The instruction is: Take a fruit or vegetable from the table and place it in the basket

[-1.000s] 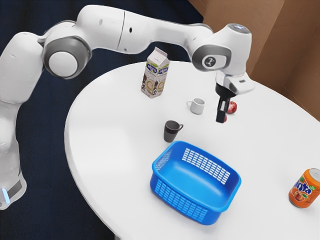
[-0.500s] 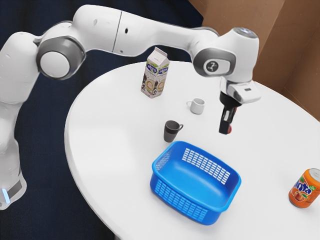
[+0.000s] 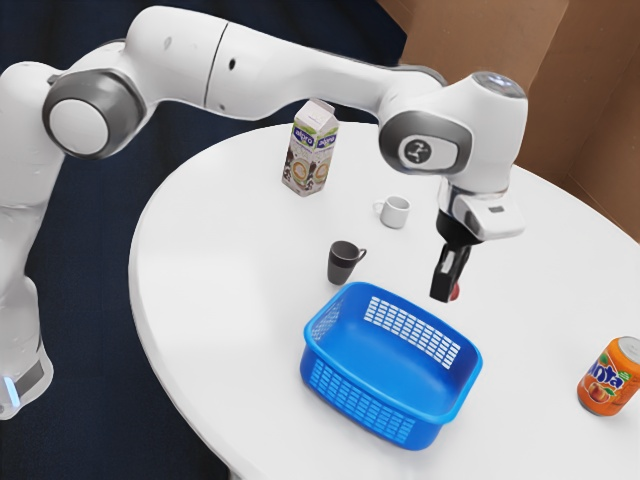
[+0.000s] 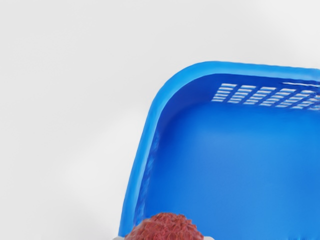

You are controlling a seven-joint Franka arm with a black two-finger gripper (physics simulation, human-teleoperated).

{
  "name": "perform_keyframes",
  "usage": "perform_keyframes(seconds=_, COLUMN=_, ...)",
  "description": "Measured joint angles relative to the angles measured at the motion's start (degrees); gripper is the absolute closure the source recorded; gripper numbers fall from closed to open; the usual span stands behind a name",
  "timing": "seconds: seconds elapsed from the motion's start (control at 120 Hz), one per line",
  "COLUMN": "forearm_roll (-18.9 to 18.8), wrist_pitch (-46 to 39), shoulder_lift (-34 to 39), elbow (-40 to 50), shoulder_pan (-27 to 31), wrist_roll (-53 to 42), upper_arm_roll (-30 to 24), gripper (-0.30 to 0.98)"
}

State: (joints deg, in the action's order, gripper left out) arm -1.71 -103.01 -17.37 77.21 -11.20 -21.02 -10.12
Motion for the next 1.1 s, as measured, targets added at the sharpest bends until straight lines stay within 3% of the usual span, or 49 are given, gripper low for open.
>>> perform_keyframes(seconds=0.35, forearm_roll=0.07, wrist_pitch=3.19, shoulder_lift=0.21, elbow=1.66, shoulder_pan=-3.26, wrist_roll=2.79, upper_arm_roll=-0.94, gripper=0.57)
perform_keyframes(seconds=0.825, forearm_roll=0.5, wrist_pitch=5.66, shoulder_lift=-2.94, elbow=4.12, shoulder_pan=-3.47, wrist_roll=6.61, upper_arm_roll=-1.93, gripper=0.56)
perform_keyframes(seconds=0.95, forearm_roll=0.55, wrist_pitch=5.63, shoulder_lift=-3.13, elbow=4.11, shoulder_pan=-3.47, wrist_roll=6.91, upper_arm_roll=-1.92, gripper=0.25)
perform_keyframes(seconds=1.1, forearm_roll=0.35, wrist_pitch=5.63, shoulder_lift=-2.99, elbow=4.11, shoulder_pan=-3.47, wrist_roll=7.24, upper_arm_roll=-1.85, gripper=0.09)
